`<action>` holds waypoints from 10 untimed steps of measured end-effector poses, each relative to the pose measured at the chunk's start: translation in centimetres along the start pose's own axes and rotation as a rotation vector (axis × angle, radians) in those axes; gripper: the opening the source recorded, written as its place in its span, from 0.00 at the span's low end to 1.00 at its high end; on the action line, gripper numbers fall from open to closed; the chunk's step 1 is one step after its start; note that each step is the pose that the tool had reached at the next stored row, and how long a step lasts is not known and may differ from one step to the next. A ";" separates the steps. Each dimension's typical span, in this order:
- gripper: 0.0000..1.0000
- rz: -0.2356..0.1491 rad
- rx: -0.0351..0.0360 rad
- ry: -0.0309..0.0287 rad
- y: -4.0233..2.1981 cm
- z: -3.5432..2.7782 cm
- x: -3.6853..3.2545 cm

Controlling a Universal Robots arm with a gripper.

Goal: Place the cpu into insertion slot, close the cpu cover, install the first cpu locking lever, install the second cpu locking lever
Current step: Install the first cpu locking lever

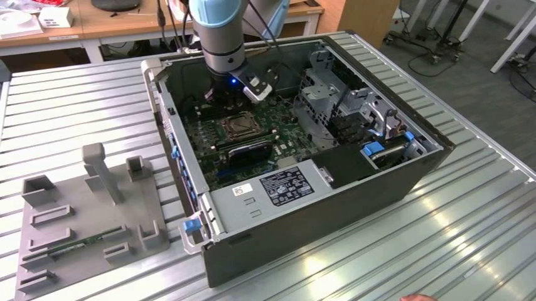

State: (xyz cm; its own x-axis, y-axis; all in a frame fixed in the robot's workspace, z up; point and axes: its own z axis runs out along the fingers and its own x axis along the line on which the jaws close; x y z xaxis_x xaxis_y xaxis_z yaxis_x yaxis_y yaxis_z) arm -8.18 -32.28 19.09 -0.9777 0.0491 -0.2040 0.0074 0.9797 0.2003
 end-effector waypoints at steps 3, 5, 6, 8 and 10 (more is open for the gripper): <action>0.11 0.000 0.0005 0.0003 -0.02 0.03 0.01; 0.11 0.000 0.0006 0.0003 -0.02 0.04 0.01; 0.11 0.000 0.0006 0.0003 -0.02 0.04 0.01; 0.11 0.000 0.0005 0.0001 -0.01 0.01 0.00; 0.11 0.000 0.0009 0.0001 0.03 -0.23 -0.05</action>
State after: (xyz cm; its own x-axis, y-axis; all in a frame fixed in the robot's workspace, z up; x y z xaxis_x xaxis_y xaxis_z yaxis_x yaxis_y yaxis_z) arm -8.19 -32.29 19.33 -0.9778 0.0489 -0.2039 0.0074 0.9799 0.1993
